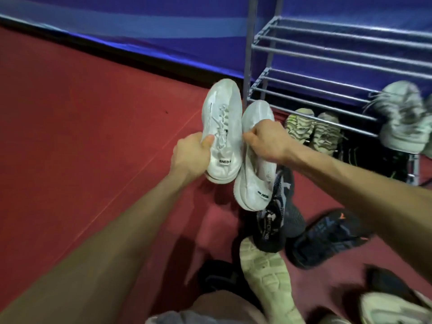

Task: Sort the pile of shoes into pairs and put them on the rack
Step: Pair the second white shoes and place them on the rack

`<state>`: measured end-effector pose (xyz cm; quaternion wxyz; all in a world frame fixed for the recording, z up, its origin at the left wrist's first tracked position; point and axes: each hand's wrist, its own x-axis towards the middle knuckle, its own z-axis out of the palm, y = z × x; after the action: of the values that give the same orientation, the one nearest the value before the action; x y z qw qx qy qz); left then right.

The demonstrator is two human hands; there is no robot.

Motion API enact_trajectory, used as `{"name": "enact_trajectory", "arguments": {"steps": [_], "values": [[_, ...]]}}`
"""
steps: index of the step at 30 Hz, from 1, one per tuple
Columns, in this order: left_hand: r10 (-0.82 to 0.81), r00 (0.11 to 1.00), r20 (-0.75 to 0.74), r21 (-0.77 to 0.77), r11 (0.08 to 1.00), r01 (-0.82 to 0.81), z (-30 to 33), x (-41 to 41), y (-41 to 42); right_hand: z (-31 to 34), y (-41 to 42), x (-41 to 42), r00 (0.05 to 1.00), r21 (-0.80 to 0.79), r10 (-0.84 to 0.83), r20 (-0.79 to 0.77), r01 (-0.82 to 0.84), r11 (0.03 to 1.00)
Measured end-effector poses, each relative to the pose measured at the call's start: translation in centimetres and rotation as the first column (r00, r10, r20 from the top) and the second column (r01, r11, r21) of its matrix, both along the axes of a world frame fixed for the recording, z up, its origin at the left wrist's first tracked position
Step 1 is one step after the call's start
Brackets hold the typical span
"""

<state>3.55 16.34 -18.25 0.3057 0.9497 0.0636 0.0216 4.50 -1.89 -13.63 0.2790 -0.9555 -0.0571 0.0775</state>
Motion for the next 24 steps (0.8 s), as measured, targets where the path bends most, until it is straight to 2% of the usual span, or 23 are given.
{"name": "enact_trajectory", "arguments": {"steps": [2,5,7,9,11,12,14,15,16,18,20,24], "values": [[-0.054,0.997,-0.058,-0.032,0.998,0.052,0.1,0.5,-2.2,0.3,-1.8,0.1,0.998,-0.089,-0.044,-0.054,0.04,0.995],[-0.17,0.958,-0.23,0.003,0.984,0.176,-1.1,1.1,-5.5,-3.1,-3.3,-1.1,0.983,-0.152,-0.138,-0.125,0.118,0.981],[-0.187,0.92,-0.344,0.077,0.971,0.227,-2.2,1.3,-7.5,-6.5,-4.2,-2.2,0.954,-0.097,-0.182,-0.24,0.163,0.982],[-0.123,0.915,-0.384,0.164,0.966,0.198,-3.3,1.3,-9.1,-9.2,-5.5,-3.0,0.906,0.028,-0.232,-0.354,0.259,0.966],[-0.045,0.923,-0.381,0.228,0.963,0.141,-3.8,0.8,-9.7,-10.7,-7.1,-3.2,0.86,0.128,-0.372,-0.35,0.437,0.89],[-0.023,0.926,-0.377,0.249,0.96,0.125,-4.0,0.6,-9.8,-11.3,-7.9,-3.3,0.826,0.105,-0.485,-0.288,0.531,0.841],[-0.021,0.924,-0.381,0.256,0.958,0.127,-4.8,0.5,-9.7,-12.2,-9.4,-4.5,0.699,-0.076,-0.678,-0.226,0.682,0.728],[-0.026,0.922,-0.385,0.248,0.96,0.13,-5.2,0.5,-9.6,-12.5,-9.9,-5.3,0.671,-0.161,-0.677,-0.303,0.664,0.73],[-0.033,0.92,-0.392,0.236,0.962,0.136,-5.5,0.4,-9.6,-12.8,-10.2,-6.1,0.659,-0.165,-0.616,-0.431,0.614,0.772],[-0.044,0.916,-0.4,0.21,0.968,0.139,-5.9,0.4,-9.6,-13.4,-10.2,-7.3,0.627,-0.075,-0.485,-0.609,0.564,0.823],[-0.044,0.923,-0.381,0.203,0.97,0.13,-6.0,0.1,-9.6,-13.9,-10.3,-7.7,0.699,-0.057,-0.433,-0.569,0.492,0.869],[-0.006,0.955,-0.298,0.185,0.981,0.064,-5.8,-0.3,-9.3,-13.3,-10.2,-7.0,0.856,-0.027,-0.418,-0.303,0.431,0.902]]}}
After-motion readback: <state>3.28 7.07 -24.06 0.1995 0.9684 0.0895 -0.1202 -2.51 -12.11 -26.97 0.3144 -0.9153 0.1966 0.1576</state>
